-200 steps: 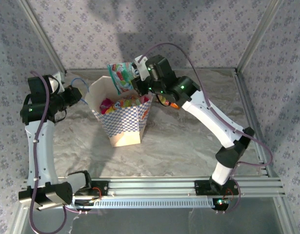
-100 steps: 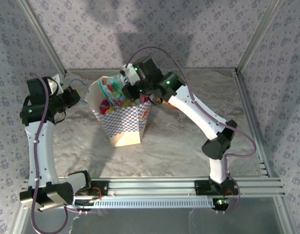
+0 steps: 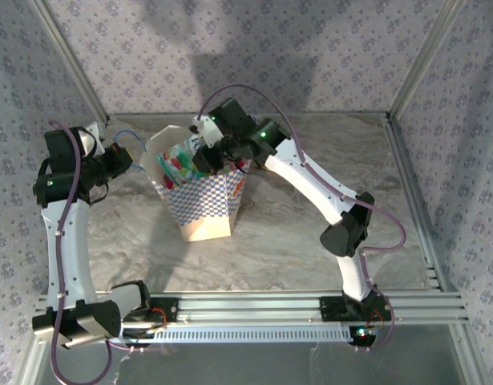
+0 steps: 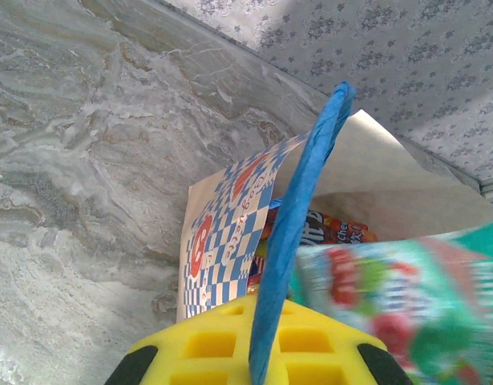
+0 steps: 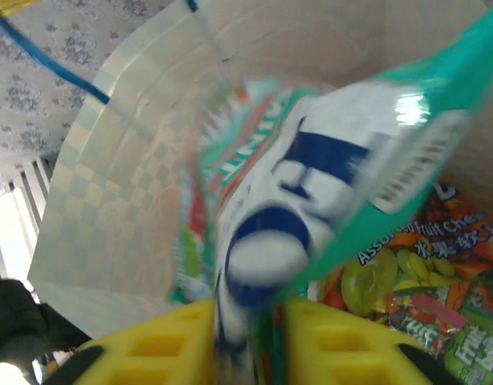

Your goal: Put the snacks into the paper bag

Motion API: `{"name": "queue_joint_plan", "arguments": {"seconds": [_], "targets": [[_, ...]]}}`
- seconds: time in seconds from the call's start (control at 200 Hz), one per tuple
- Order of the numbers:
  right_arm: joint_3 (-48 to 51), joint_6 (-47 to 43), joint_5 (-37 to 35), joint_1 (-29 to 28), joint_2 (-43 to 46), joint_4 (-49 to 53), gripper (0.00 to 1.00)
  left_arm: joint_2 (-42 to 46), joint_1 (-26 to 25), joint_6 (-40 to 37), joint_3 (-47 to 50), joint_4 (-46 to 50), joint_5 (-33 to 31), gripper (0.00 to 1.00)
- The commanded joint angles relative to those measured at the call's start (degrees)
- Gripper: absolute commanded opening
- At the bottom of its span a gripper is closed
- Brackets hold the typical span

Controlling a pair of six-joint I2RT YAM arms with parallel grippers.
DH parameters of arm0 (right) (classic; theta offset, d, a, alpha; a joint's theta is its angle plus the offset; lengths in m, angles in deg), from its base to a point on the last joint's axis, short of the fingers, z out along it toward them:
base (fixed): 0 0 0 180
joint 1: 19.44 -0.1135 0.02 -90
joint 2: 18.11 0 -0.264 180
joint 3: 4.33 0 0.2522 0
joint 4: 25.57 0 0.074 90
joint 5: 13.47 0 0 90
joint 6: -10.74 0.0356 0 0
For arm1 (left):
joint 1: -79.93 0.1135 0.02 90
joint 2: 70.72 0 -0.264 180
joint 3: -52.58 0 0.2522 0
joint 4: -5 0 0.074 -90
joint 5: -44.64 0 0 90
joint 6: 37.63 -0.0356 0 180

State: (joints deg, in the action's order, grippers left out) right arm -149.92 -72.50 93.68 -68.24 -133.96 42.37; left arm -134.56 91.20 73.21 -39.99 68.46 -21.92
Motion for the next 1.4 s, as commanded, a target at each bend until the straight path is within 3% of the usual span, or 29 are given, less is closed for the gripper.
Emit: {"name": "queue_joint_plan", "arguments": {"seconds": [0.0,0.265,0.42,0.565,0.69,0.994,1.394], "targets": [[-3.53,0.11,1.79,-0.52,-0.84,1.52,0.34,0.58,0.34,-0.1,0.18,-0.48,1.82,0.0],[-3.56,-1.07,-2.23,-0.56,0.94,2.49,0.36,0.2,0.35,-0.01,0.32,-0.47,1.96,0.0],[-2.1,-3.12,-8.04,-0.39,4.0,4.36,0.41,0.11,0.36,0.24,0.17,-0.63,1.87,0.0],[3.95,-3.86,-12.48,0.8,9.1,3.51,0.43,0.12,0.38,0.52,0.31,-0.87,1.88,0.0],[9.94,-3.22,-13.84,2.36,14.21,0.91,0.54,-0.13,0.4,0.67,0.31,-1.0,1.7,0.0],[22.98,-2.98,-11.28,6.54,26.36,-8.32,0.66,-0.29,0.38,1.25,0.41,-1.41,1.63,0.0],[41.04,5.47,-12.66,20.68,41.46,-15.3,0.73,-1.54,0.36,1.75,-0.35,-2.04,1.1,0.0]]}}
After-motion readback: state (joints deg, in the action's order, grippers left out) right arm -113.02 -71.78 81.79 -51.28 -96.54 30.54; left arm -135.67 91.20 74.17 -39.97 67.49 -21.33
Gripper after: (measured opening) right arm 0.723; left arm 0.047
